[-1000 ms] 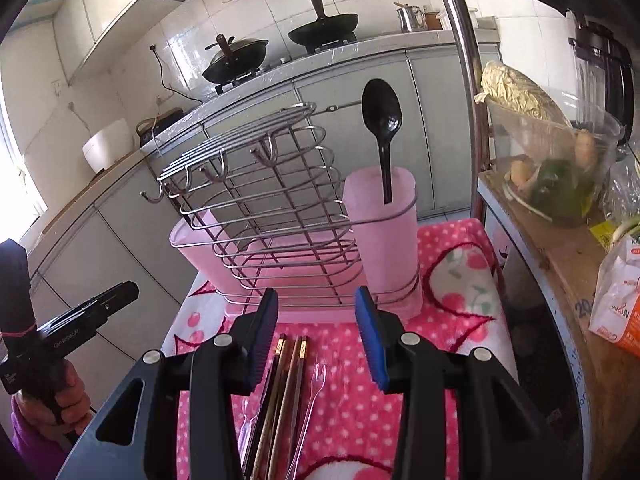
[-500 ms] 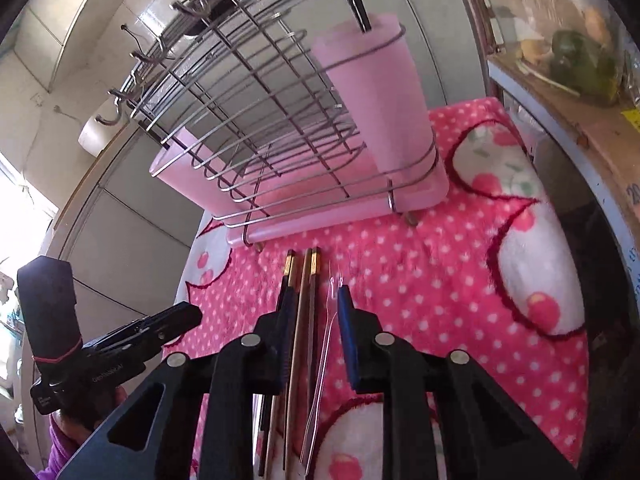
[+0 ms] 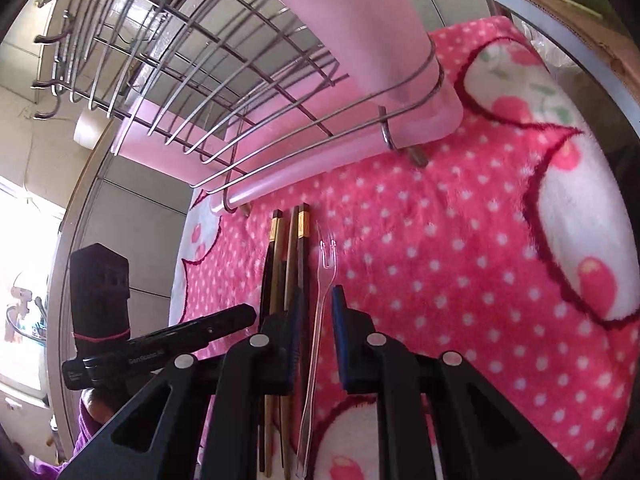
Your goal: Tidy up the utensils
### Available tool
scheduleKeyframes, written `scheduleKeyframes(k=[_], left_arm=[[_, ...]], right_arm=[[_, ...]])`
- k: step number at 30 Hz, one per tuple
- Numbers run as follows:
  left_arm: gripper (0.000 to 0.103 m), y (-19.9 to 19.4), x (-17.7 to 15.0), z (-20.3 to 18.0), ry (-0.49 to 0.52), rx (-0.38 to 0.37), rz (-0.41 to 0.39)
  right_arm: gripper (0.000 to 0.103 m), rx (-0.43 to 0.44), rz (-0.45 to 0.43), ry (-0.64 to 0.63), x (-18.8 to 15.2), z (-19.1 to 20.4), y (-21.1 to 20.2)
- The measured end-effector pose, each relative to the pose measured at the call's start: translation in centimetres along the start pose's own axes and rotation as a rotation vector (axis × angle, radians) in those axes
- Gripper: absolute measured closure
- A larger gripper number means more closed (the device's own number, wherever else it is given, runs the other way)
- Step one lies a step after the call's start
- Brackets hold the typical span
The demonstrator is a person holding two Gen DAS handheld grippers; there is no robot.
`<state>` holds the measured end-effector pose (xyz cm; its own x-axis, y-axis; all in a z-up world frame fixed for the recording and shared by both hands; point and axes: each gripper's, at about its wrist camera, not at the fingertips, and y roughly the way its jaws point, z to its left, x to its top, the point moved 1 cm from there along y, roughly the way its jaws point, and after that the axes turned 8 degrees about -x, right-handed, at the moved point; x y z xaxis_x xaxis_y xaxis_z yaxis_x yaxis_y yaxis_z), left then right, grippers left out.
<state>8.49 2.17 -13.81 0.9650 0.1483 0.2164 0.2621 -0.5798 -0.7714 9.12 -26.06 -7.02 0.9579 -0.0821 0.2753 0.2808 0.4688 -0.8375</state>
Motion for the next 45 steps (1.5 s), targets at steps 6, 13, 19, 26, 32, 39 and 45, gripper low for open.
scheduleKeyframes(k=[6, 13, 19, 26, 32, 39, 45], left_arm=[[0.08, 0.5, 0.2, -0.1, -0.015, 0.012, 0.01], [0.098, -0.5, 0.3, -0.3, -0.006, -0.058, -0.031], [0.1, -1.3, 0.1, -0.4, 0.026, -0.068, -0.033], [0.098, -0.7, 0.5, -1.4, 0.089, -0.013, -0.007], [0.096, -0.7, 1.2, -1.5, 0.123, 0.026, 0.033], [0.095, -0.5, 1.5, -1.9, 0.179, 0.049, 0.094], [0.088, 0.3, 2.5, -1.9, 0.211, 0.097, 0.192]], right_arm=[[0.088, 0.023, 0.056, 0.033, 0.2, 0.0, 1.9], [0.087, 0.044, 0.094, 0.075, 0.3, 0.0, 3.5], [0.087, 0.06, 0.118, 0.097, 0.8, -0.2, 4.2], [0.089, 0.042, 0.151, 0.101, 1.3, 0.1, 6.0], [0.096, 0.038, 0.137, 0.092, 1.5, 0.7, 6.7], [0.1, 0.033, 0.103, 0.078, 1.1, 0.4, 4.8], [0.1, 0.017, 0.108, 0.049, 1.1, -0.2, 3.6]])
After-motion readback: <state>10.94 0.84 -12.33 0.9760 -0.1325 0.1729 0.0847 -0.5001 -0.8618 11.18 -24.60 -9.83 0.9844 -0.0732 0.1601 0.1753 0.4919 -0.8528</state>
